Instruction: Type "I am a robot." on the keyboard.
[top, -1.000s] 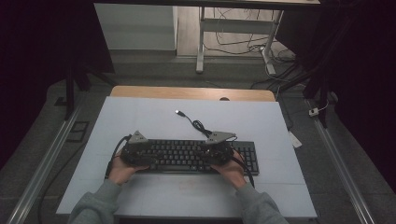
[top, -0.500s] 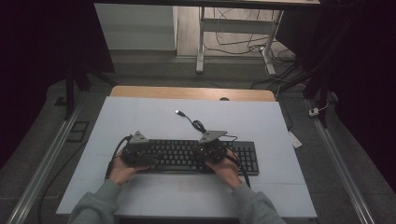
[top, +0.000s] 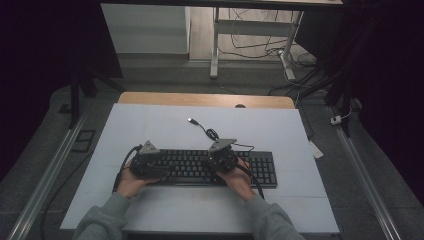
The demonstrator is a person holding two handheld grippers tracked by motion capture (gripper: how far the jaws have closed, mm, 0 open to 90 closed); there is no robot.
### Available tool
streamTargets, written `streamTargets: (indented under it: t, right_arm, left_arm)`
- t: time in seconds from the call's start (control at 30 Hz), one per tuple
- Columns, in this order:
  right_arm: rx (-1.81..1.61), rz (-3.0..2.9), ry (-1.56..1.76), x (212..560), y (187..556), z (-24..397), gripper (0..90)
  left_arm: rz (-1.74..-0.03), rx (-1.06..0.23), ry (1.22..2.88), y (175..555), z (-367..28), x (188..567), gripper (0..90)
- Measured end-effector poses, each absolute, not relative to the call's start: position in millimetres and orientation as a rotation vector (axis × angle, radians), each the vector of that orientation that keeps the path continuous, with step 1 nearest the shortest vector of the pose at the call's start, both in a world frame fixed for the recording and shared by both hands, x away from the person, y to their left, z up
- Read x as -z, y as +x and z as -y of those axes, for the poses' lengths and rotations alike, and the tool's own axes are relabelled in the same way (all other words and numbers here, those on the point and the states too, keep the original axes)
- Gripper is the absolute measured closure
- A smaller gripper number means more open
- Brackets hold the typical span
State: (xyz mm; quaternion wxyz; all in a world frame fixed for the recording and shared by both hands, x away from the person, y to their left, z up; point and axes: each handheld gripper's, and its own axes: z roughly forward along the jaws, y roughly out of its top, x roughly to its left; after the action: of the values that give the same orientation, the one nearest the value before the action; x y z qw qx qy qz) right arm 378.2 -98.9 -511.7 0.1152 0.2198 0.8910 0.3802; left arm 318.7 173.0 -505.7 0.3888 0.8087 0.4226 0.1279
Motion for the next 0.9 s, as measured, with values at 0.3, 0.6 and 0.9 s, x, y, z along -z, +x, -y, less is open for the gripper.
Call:
streamTargets:
  t: [0.3,0.6,0.9]
  right_arm:
    - [-1.129,-2.609,0.646,513,380,97,89.5]
    - [-1.095,-2.608,0.624,514,378,95,89.7]
    - [-1.185,-2.561,0.632,503,372,106,89.6]
  left_arm:
    - [-1.074,-0.326,2.058,319,-173,506,35.0]
    - [-1.079,-0.331,2.055,319,-174,506,35.0]
    - [-1.094,-0.357,2.023,318,-179,504,35.1]
